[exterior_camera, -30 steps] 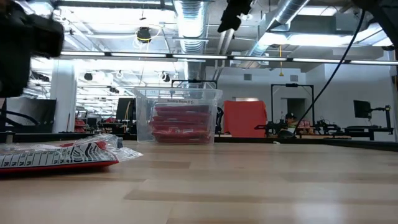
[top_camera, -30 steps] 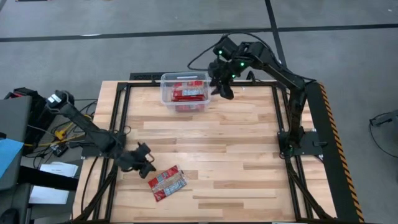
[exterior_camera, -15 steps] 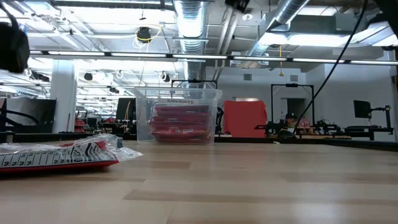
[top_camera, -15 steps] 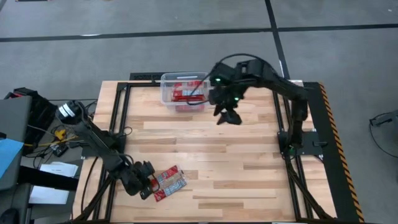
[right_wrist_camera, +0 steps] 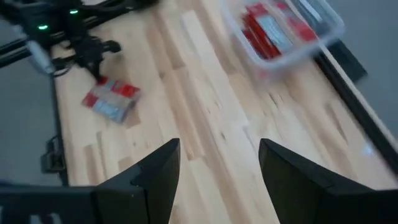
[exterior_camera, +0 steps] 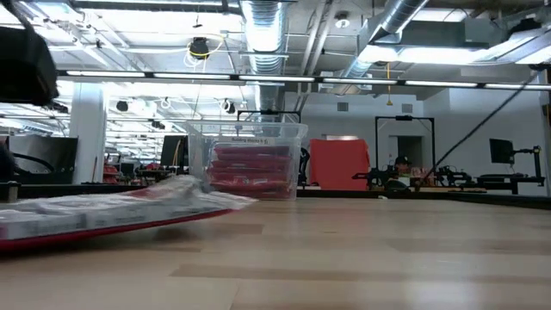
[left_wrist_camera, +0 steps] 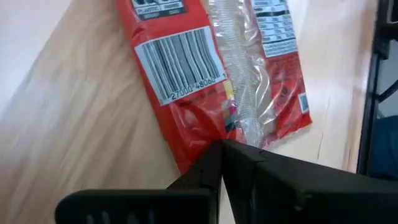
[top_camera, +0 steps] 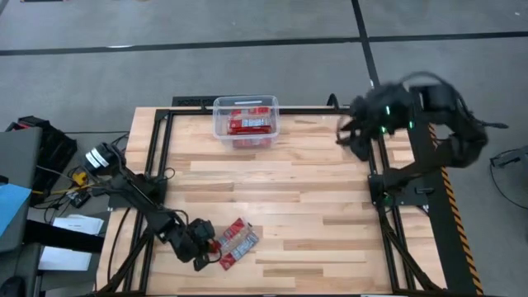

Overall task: Sort popcorn bags into baskets
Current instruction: Put the red popcorn bag into the transparent bin

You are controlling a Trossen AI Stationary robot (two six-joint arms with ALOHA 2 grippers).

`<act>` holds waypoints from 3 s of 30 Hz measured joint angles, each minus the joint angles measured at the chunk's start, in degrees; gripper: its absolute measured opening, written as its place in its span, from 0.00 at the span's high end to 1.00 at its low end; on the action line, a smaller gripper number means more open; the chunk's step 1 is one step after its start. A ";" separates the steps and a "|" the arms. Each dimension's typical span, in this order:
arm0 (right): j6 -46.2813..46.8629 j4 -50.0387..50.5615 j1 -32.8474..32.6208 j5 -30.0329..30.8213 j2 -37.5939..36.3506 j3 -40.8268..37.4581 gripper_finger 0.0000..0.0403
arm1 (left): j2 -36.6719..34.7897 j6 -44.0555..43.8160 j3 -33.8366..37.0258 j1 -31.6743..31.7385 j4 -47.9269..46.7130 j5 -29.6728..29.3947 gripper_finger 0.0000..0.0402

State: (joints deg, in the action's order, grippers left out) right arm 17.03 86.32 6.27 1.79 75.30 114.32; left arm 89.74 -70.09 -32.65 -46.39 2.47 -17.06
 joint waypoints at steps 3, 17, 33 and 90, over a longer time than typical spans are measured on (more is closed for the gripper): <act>10.20 -6.11 -7.18 8.49 -7.60 -14.35 0.41 | 1.44 4.90 0.08 2.06 3.63 1.51 1.00; 46.99 -78.28 -24.81 18.77 -16.41 -80.45 0.41 | 1.64 30.84 3.41 19.97 9.08 15.06 1.00; 20.26 -90.01 -13.76 -4.28 18.56 -65.44 0.41 | 11.40 34.19 3.14 30.51 23.38 19.13 1.00; -10.53 -54.39 -6.37 -15.22 26.57 -37.02 0.99 | -16.99 22.97 0.90 37.01 8.15 20.68 1.00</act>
State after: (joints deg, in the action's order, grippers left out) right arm 6.49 31.92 -0.10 -13.43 101.86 77.30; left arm 72.75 -47.12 -31.76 -9.38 10.61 3.62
